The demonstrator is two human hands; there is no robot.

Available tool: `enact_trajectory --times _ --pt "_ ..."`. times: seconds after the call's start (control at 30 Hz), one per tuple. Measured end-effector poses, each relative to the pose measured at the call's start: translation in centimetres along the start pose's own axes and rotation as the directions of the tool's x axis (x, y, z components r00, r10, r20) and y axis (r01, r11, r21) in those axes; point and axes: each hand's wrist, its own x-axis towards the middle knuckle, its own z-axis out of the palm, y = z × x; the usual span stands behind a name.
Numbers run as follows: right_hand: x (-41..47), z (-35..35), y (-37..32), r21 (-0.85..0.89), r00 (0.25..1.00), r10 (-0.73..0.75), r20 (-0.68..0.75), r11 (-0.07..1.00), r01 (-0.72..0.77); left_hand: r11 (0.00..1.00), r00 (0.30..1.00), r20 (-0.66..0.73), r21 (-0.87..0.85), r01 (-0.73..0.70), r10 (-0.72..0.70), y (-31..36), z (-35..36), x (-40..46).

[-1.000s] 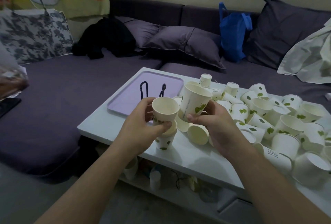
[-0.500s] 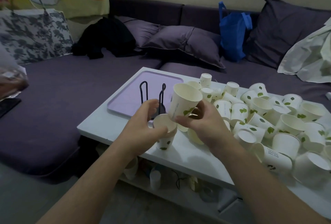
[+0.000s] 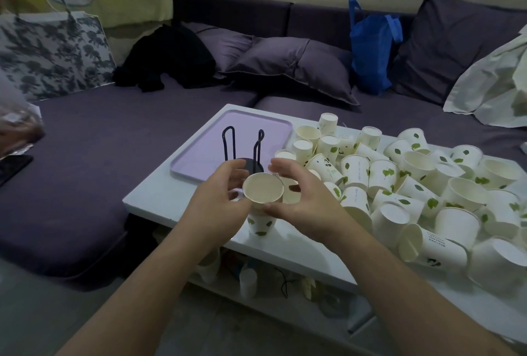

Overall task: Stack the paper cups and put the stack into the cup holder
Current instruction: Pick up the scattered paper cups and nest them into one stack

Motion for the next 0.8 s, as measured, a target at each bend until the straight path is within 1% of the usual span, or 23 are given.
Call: enact_trajectory --times 0.23,0.4,0.47,0.5,0.53,0.57,0.6,0.63,0.67,0.7,0.73,0.8 --pt "-0.6 0.5 0.6 -0.096 0.999 -0.011 -0.051 0.995 0.006 0.997 1.0 0.008 0.08 -0.002 0.001 0.2 1.5 -0.7" --pt "-1.6 -1.3 1.0 -0.125 1.0 0.006 0.017 0.992 -0.004 0.998 1.0 0.029 0.058 -0.007 0.005 0.6 2.1 -0.4" --pt "-2.1 -3.1 1.5 -0.179 0.999 0.025 -0.037 0.983 -0.031 0.998 1.0 0.001 0.067 -0.022 0.022 1.0 2.4 -0.4" --pt "-2.3 -4.1 1.9 -0.26 0.994 0.028 -0.107 0.964 -0.055 0.995 0.998 -0.033 0.088 -0.056 0.059 1.3 2.5 -0.6" --pt "-2.4 -5.2 2.4 -0.388 0.983 0.012 -0.185 0.918 -0.084 0.987 0.99 -0.072 0.114 -0.111 0.12 1.7 2.7 -0.9" --pt "-2.5 -6.2 2.8 -0.53 0.97 -0.009 -0.243 0.839 -0.125 0.974 0.975 -0.104 0.137 -0.179 0.194 2.3 3.0 -1.2" --pt "-2.6 -7.0 3.3 -0.642 0.962 -0.01 -0.273 0.747 -0.175 0.958 0.957 -0.117 0.151 -0.246 0.264 2.8 3.3 -1.6" --pt "-2.7 -7.6 3.8 -0.712 0.959 0.016 -0.281 0.667 -0.22 0.941 0.941 -0.107 0.152 -0.303 0.32 3.4 3.7 -2.0" --pt "-2.6 -7.9 4.3 -0.752 0.959 0.053 -0.277 0.61 -0.251 0.925 0.927 -0.079 0.147 -0.352 0.365 3.8 4.2 -2.3" --pt "-2.6 -8.0 4.8 -0.774 0.959 0.085 -0.27 0.574 -0.269 0.91 0.917 -0.039 0.14 -0.39 0.398 4.0 4.9 -2.6" --pt "-2.5 -7.9 5.3 -0.787 0.958 0.097 -0.271 0.551 -0.278 0.901 0.91 0.005 0.133 -0.412 0.415 4.2 5.6 -2.9" --pt "-2.4 -7.7 6.2 -0.806 0.956 0.071 -0.286 0.522 -0.28 0.898 0.906 0.069 0.119 -0.424 0.419 4.4 7.2 -3.3"
